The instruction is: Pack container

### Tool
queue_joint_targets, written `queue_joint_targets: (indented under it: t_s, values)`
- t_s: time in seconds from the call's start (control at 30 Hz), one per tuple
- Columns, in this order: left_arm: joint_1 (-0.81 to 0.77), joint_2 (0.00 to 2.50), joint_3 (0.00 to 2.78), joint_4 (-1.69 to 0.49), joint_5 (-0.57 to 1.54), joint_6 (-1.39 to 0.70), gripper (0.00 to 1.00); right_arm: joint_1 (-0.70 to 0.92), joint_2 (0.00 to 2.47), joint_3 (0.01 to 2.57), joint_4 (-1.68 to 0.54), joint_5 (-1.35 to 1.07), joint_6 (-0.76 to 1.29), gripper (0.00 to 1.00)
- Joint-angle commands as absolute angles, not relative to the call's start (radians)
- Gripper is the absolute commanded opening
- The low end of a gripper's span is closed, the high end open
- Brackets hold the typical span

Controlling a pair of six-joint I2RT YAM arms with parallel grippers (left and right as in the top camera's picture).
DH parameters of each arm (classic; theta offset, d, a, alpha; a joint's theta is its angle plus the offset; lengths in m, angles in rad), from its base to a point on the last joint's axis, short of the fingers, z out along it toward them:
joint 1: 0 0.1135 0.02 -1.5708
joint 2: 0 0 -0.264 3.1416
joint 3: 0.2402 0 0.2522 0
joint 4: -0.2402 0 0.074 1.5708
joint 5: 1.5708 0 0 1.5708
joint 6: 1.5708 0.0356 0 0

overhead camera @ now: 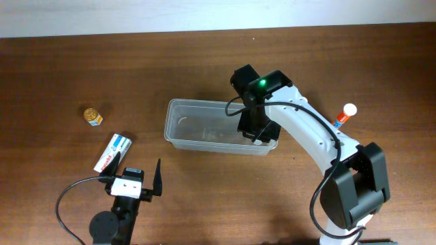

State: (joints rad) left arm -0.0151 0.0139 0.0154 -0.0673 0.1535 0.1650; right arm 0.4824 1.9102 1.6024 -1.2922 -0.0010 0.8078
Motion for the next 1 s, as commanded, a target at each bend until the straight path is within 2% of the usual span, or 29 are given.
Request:
queue_joint_targets:
  t_s: [0.0, 0.47, 0.97]
  values:
    - [-0.01, 0.006, 0.009, -0.068, 0.153, 0.174, 0.99, 0.472, 1.891, 1.641, -1.296, 0.011, 0.757, 0.24]
    - [-0.01, 0.006, 0.009, -0.068, 0.153, 0.174, 0.99, 0.38, 1.891, 1.744, -1.33, 0.017, 0.657, 0.25]
    - [-0.01, 0.006, 0.009, -0.068, 0.153, 0.174, 0.99, 0.365, 1.891, 1.744, -1.223, 0.019, 0.546, 0.29]
